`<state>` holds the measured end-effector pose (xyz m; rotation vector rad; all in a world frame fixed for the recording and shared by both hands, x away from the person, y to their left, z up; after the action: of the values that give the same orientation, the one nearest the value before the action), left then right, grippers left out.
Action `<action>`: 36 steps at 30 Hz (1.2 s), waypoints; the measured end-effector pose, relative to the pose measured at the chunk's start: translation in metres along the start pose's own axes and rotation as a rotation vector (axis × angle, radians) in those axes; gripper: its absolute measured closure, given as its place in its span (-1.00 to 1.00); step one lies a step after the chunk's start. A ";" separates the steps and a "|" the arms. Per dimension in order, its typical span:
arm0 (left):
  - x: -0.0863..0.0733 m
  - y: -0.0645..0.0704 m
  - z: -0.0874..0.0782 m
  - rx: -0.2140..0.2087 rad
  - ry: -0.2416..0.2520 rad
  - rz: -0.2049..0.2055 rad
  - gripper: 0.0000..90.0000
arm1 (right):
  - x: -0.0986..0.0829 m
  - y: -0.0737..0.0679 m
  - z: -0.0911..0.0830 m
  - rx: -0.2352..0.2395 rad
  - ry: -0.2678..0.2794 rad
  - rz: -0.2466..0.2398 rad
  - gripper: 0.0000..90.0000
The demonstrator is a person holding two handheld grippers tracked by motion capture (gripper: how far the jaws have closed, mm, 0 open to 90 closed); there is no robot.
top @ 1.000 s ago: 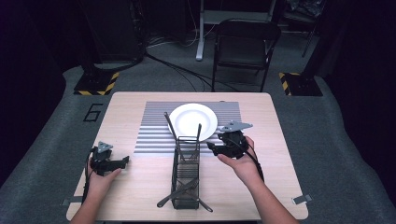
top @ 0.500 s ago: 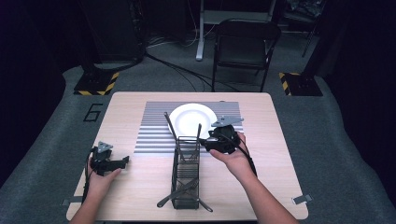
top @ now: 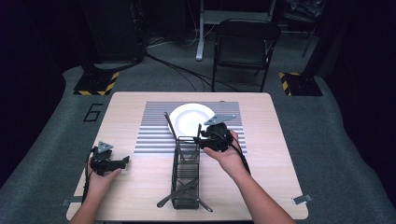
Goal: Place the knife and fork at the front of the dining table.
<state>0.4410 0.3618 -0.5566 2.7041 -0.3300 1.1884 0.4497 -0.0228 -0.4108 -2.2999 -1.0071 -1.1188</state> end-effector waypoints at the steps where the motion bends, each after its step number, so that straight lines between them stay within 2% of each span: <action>1: 0.000 0.000 0.000 0.000 0.001 -0.001 -0.72 | 0.001 0.000 0.001 0.000 0.002 -0.002 0.34; 15: 0.000 0.000 0.000 0.000 0.000 0.000 -0.72 | 0.005 -0.002 0.008 0.005 0.016 -0.013 0.70; 25: 0.000 0.000 0.000 0.000 0.000 0.000 -0.72 | 0.006 -0.005 0.002 -0.006 0.033 -0.023 0.80; 36: 0.000 0.000 0.000 0.000 0.000 0.000 -0.72 | 0.006 -0.013 0.003 0.018 0.055 -0.031 0.87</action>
<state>0.4410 0.3618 -0.5566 2.7043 -0.3302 1.1880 0.4438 -0.0098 -0.4076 -2.2342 -1.0313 -1.1747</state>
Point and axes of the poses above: each handheld gripper's, and its own axes: z roughly forward along the jaws, x roughly out of its top, y roughly to its right, the point moved 4 cm from there along z, roughly forward along the jaws, and after that the axes turned 4 degrees about -z, right-handed, at the moved point
